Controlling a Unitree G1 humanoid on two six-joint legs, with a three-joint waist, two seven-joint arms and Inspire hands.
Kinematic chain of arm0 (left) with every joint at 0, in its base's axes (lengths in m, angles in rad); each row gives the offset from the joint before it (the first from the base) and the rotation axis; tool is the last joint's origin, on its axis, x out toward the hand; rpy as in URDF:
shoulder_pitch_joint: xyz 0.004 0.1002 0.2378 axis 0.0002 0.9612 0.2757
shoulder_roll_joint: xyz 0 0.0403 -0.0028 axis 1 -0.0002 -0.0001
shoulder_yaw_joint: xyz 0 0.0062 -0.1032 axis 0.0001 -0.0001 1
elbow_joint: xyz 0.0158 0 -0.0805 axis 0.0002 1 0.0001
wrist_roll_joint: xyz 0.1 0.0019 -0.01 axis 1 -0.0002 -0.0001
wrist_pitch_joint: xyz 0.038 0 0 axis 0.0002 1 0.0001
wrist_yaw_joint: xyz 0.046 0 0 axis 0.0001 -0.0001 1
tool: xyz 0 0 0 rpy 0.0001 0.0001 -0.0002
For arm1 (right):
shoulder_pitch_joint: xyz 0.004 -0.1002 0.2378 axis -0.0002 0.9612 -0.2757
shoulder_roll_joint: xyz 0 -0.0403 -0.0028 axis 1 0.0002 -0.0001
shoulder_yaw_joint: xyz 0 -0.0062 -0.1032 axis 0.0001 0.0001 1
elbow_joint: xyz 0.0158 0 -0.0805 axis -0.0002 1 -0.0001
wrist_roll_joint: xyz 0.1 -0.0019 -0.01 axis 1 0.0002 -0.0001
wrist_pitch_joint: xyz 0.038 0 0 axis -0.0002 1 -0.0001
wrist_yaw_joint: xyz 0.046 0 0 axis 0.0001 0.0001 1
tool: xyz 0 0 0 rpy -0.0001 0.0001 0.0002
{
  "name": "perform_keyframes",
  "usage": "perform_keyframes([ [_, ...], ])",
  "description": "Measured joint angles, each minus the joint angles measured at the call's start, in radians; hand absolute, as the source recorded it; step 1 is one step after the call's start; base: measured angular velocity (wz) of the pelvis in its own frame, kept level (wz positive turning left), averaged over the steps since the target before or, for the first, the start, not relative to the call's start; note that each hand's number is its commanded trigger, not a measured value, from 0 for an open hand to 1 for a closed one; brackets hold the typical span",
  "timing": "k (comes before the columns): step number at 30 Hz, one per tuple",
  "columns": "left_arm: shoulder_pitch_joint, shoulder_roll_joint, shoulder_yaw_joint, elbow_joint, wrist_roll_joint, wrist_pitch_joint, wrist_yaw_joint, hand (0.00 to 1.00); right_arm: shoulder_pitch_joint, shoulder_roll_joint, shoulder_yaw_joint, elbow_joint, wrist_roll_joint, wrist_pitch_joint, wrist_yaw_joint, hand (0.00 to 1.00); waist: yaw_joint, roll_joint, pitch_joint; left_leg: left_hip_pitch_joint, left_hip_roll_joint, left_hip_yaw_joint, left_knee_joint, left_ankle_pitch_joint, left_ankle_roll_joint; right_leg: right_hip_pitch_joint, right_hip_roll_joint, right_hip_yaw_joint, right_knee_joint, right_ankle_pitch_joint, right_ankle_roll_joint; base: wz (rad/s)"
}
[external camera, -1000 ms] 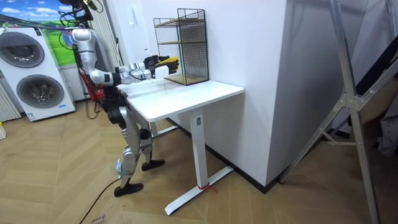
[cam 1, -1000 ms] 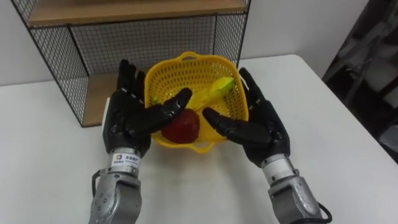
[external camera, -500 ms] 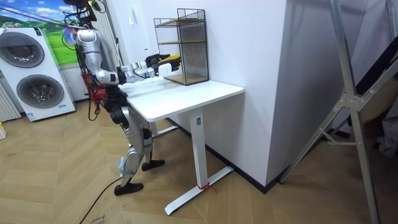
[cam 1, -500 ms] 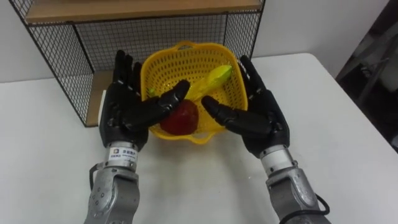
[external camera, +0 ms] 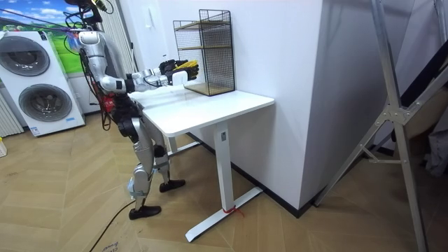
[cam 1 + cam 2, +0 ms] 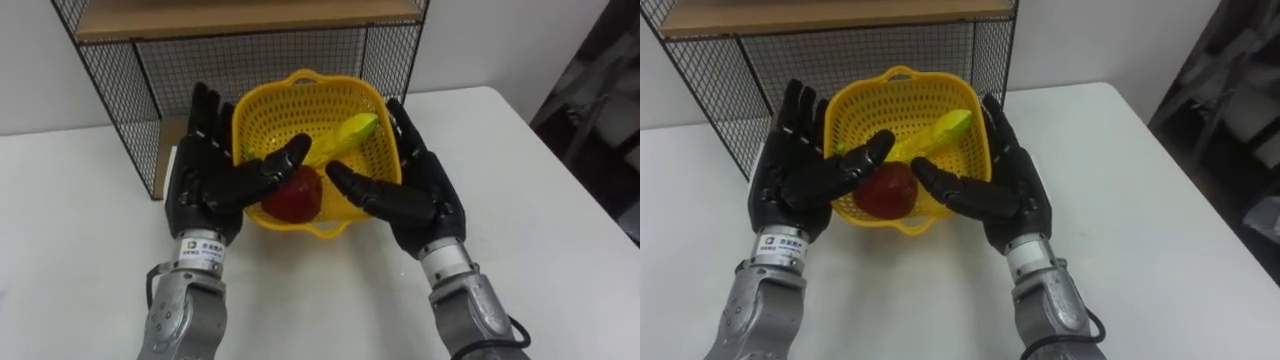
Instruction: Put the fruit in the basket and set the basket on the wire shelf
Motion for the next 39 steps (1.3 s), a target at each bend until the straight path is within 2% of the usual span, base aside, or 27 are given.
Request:
perform_keyframes([
  [8,0.0,0.006,-0.002,0.0,0.021,0.003,0.0,0.0,-0.001,-0.018,0.011,0.004,0.042,0.0,-0.001,0.0,0.003,0.016,-0.0038,0.003,-0.014,-0.009,-0.002,-0.003,0.009,0.023,-0.002,-0.01,-0.031,0.012,-0.006,0.07],
  [11,-0.001,0.004,-0.007,0.001,0.02,0.016,0.0,0.0,-0.008,-0.015,0.012,0.039,0.068,0.009,-0.003,0.0,-0.001,0.019,-0.0058,0.012,-0.016,-0.017,-0.005,-0.002,0.009,0.039,0.001,-0.019,-0.045,0.014,-0.009,0.08],
  [14,-0.023,0.005,0.005,0.04,0.019,0.053,0.001,0.0,-0.04,-0.023,0.01,0.091,0.075,0.054,-0.019,0.0,0.001,0.021,-0.0066,0.025,-0.016,-0.015,-0.015,0.002,0.01,0.049,0.001,-0.02,-0.048,0.015,-0.014,0.0],
  [16,-0.05,0.007,0.021,0.074,0.019,0.092,0.001,0.0,-0.068,-0.038,0.009,0.102,0.08,0.087,-0.03,0.0,0.0,0.02,-0.0058,0.029,-0.016,-0.015,-0.016,0.002,0.009,0.054,0.0,-0.025,-0.049,0.013,-0.017,0.02],
  [19,-0.091,0.004,0.034,0.097,0.029,0.131,0.004,0.0,-0.135,-0.061,0.007,0.121,0.076,0.122,-0.059,0.0,0.001,0.014,-0.0023,0.031,-0.015,-0.013,-0.017,0.004,0.007,0.056,-0.001,-0.03,-0.049,0.014,-0.02,0.01],
  [20,-0.096,0.005,0.036,0.098,0.028,0.134,0.007,0.0,-0.148,-0.061,0.006,0.123,0.077,0.126,-0.064,0.0,0.001,0.012,-0.0008,0.033,-0.015,-0.012,-0.016,0.004,0.007,0.059,-0.001,-0.03,-0.049,0.014,-0.021,0.0],
  [21,-0.11,0.005,0.04,0.107,0.028,0.139,0.012,0.0,-0.177,-0.059,0.005,0.137,0.082,0.129,-0.074,0.0,0.0,0.004,0.0045,0.04,-0.016,-0.013,-0.017,0.003,0.006,0.068,-0.001,-0.032,-0.052,0.014,-0.021,0.0],
  [23,-0.142,0.004,0.048,0.138,0.029,0.157,0.026,0.0,-0.229,-0.056,-0.003,0.184,0.112,0.142,-0.084,0.0,0.004,-0.004,0.0066,0.045,-0.016,-0.014,-0.016,0.001,0.003,0.08,0.001,-0.033,-0.066,0.016,-0.024,0.0],
  [27,-0.225,-0.002,0.072,0.225,0.028,0.229,0.06,0.0,-0.307,-0.049,-0.033,0.216,0.166,0.188,-0.124,0.0,0.006,-0.003,0.0068,0.044,-0.019,-0.021,-0.015,0.0,0.003,0.089,0.0,-0.05,-0.079,0.017,-0.026,0.06],
  [32,-0.333,-0.022,0.113,0.3,0.024,0.326,0.103,0.0,-0.428,-0.037,-0.062,0.283,0.187,0.257,-0.202,0.0,0.006,0.001,0.004,0.045,-0.025,-0.035,-0.015,0.002,0.002,0.095,0.001,-0.059,-0.08,0.018,-0.026,0.08],
  [34,-0.377,-0.032,0.129,0.334,0.017,0.357,0.123,0.0,-0.465,-0.034,-0.068,0.323,0.196,0.268,-0.213,0.0,0.003,0.002,0.0035,0.054,-0.029,-0.041,-0.014,0.002,0.002,0.107,0.001,-0.065,-0.081,0.017,-0.026,0.08],
  [35,-0.393,-0.035,0.133,0.35,0.017,0.362,0.128,0.0,-0.479,-0.033,-0.07,0.34,0.196,0.274,-0.217,0.0,0.003,0.003,0.0037,0.058,-0.03,-0.042,-0.015,0.002,0.002,0.111,0.001,-0.066,-0.082,0.017,-0.026,0.07],
  [37,-0.444,-0.041,0.144,0.409,0.017,0.388,0.141,0.0,-0.521,-0.033,-0.071,0.386,0.191,0.3,-0.223,0.0,0.001,0.013,-0.0024,0.065,-0.031,-0.044,-0.016,0.002,0.002,0.12,0.0,-0.07,-0.085,0.017,-0.026,0.03],
  [39,-0.474,-0.05,0.159,0.445,0.021,0.414,0.153,0.0,-0.547,-0.03,-0.071,0.421,0.193,0.311,-0.227,0.0,0.0,0.026,-0.0097,0.066,-0.032,-0.043,-0.016,0.002,0.002,0.121,-0.001,-0.072,-0.084,0.017,-0.025,0.0],
])
